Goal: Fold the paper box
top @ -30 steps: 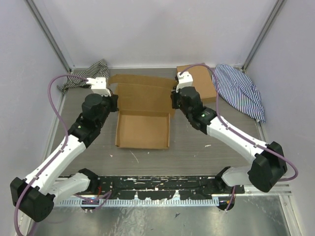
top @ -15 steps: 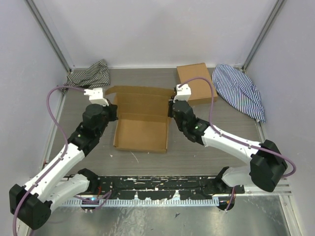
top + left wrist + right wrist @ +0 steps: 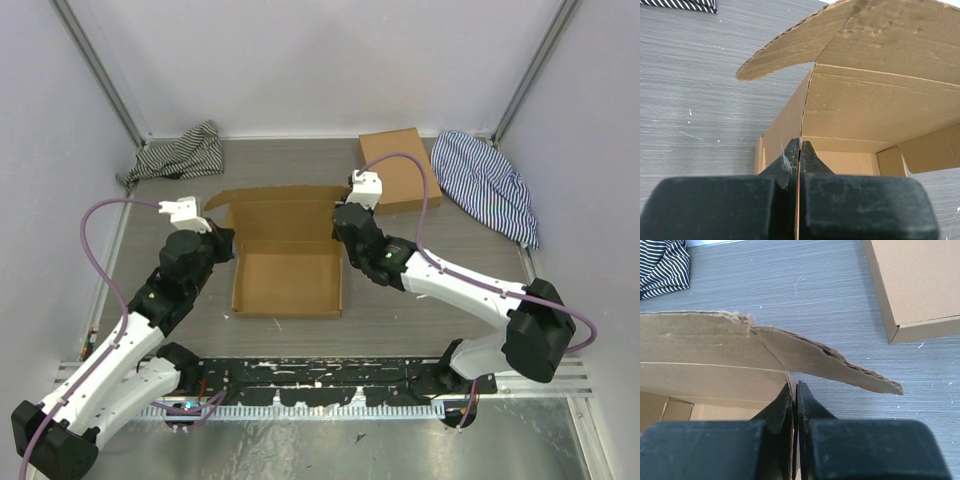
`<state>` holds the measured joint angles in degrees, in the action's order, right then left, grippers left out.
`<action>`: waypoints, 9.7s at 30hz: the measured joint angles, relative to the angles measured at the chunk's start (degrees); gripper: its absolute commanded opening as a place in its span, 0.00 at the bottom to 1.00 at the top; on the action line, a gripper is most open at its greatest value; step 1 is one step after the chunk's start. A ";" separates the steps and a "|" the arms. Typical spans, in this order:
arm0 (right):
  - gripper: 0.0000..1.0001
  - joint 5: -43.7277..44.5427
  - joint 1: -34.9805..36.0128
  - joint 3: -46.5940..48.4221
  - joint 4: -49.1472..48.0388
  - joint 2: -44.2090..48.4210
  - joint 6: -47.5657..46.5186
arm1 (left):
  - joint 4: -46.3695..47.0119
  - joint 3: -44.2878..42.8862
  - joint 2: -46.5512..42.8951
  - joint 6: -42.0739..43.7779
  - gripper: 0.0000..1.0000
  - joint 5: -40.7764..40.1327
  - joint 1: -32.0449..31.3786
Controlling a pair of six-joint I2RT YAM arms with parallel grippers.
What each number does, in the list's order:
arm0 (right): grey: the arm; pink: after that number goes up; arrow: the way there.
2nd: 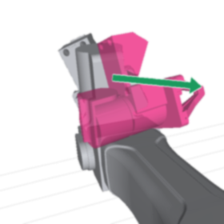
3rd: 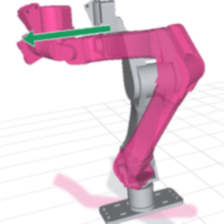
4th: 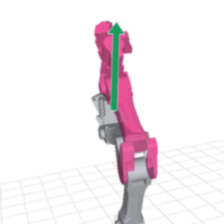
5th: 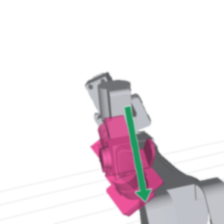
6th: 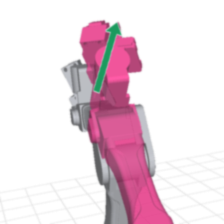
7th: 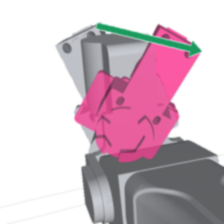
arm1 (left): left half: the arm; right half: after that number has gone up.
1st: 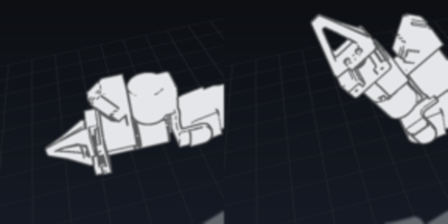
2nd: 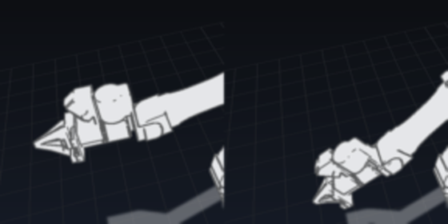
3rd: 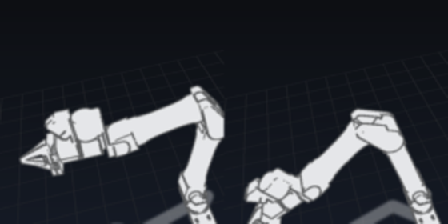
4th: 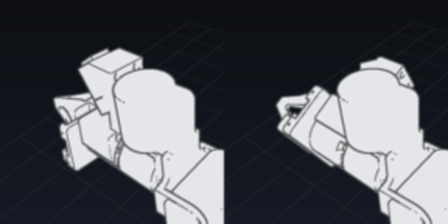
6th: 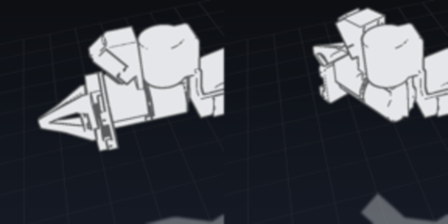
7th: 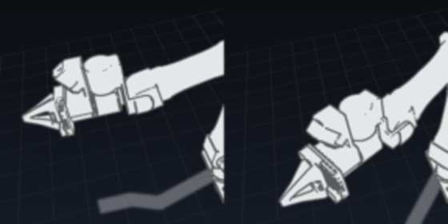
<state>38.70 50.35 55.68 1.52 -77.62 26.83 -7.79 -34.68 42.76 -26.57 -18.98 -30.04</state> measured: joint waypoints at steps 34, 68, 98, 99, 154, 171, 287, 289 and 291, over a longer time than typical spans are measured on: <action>0.60 6.54 22.93 -0.31 39.39 1.84 26.21 | -32.74 -0.44 -11.87 -11.89 0.33 5.60 -1.01; 0.79 -27.17 -2.78 0.02 24.20 -2.27 5.09 | -32.17 -14.29 18.82 -10.01 0.59 -9.92 0.11; 0.70 -47.63 -14.32 5.84 10.56 -21.51 4.57 | -6.36 -7.80 34.27 -6.10 0.49 2.14 5.86; 0.70 -47.60 -14.38 5.99 10.56 -21.57 4.55 | -5.95 -7.89 34.58 -6.03 0.49 2.14 5.92; 0.99 -44.15 -14.93 -3.63 20.61 -2.38 -5.90 | -13.66 -0.07 15.06 -7.06 0.71 14.25 6.23; 0.99 -38.10 -10.29 -0.46 19.96 -7.21 -7.56 | -13.66 -0.07 16.92 -3.63 0.72 13.70 5.07; 0.81 -46.45 -6.58 3.93 25.03 -9.53 -4.42 | -27.30 -6.51 18.93 -5.68 0.66 17.22 2.45; 0.81 -46.45 -6.58 4.07 25.09 -9.42 -4.39 | -27.50 -6.80 18.88 -5.68 0.66 17.18 2.45; 0.81 -46.45 -6.58 4.07 25.14 -9.42 -4.39 | -27.63 -6.82 18.88 -5.68 0.65 17.20 2.45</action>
<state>-7.75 43.77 59.75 26.65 -87.05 22.44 -35.42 -41.50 61.65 -32.25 -1.78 -27.59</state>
